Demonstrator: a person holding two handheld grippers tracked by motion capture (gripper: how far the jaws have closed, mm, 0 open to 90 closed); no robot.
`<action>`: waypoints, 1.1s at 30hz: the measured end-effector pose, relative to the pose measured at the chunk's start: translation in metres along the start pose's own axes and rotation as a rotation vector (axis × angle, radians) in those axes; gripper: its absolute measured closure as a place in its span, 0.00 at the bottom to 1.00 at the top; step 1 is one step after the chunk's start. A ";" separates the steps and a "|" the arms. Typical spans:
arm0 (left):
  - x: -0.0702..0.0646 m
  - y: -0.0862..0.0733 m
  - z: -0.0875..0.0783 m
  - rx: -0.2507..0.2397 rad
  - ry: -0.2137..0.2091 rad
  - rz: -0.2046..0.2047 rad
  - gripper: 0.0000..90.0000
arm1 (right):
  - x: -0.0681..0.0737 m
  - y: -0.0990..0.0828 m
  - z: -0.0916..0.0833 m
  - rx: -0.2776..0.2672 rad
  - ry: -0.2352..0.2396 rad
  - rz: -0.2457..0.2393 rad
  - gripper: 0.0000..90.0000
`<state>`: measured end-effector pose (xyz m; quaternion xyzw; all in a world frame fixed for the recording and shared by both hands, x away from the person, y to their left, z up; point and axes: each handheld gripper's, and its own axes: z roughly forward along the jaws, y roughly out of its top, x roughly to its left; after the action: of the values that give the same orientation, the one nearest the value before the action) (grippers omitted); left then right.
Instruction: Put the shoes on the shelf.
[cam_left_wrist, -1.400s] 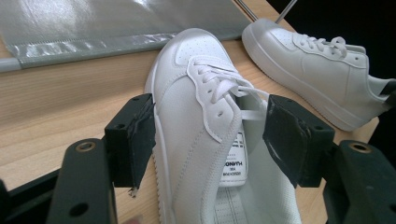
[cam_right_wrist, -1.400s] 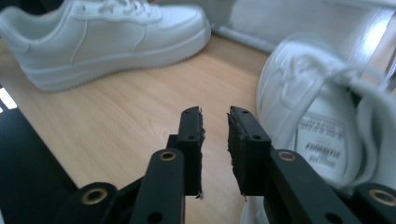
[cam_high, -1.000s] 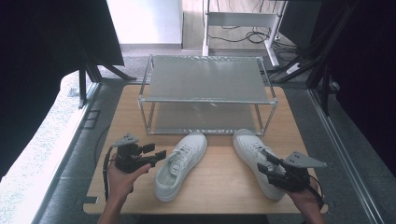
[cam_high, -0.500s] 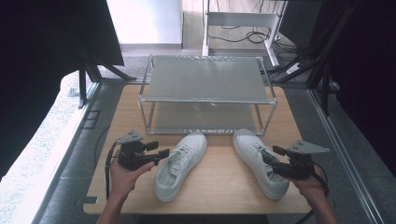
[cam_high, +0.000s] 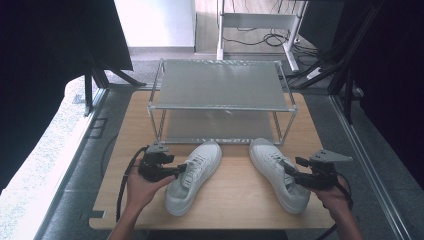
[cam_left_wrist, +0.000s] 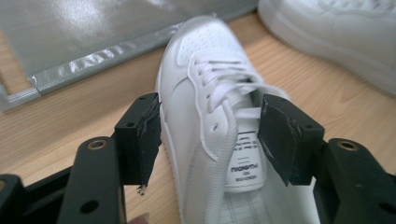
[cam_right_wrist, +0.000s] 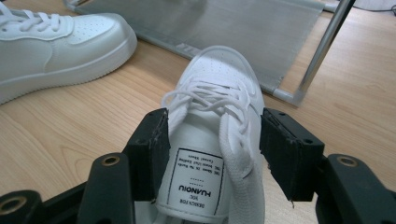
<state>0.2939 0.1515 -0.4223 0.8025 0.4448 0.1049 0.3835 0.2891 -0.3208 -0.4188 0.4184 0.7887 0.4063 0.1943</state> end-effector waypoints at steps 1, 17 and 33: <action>0.000 0.000 0.000 0.000 0.000 0.000 0.45 | -0.001 0.000 0.001 0.003 0.000 -0.001 0.48; 0.002 -0.002 0.026 0.086 0.054 0.007 0.48 | -0.013 -0.009 0.033 0.136 -0.091 -0.038 0.55; -0.006 -0.003 0.037 0.118 0.125 0.058 0.53 | -0.015 -0.010 0.038 0.145 -0.132 -0.029 0.58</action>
<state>0.3075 0.1285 -0.4491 0.8280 0.4500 0.1395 0.3040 0.3170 -0.3177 -0.4504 0.4457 0.8076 0.3169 0.2207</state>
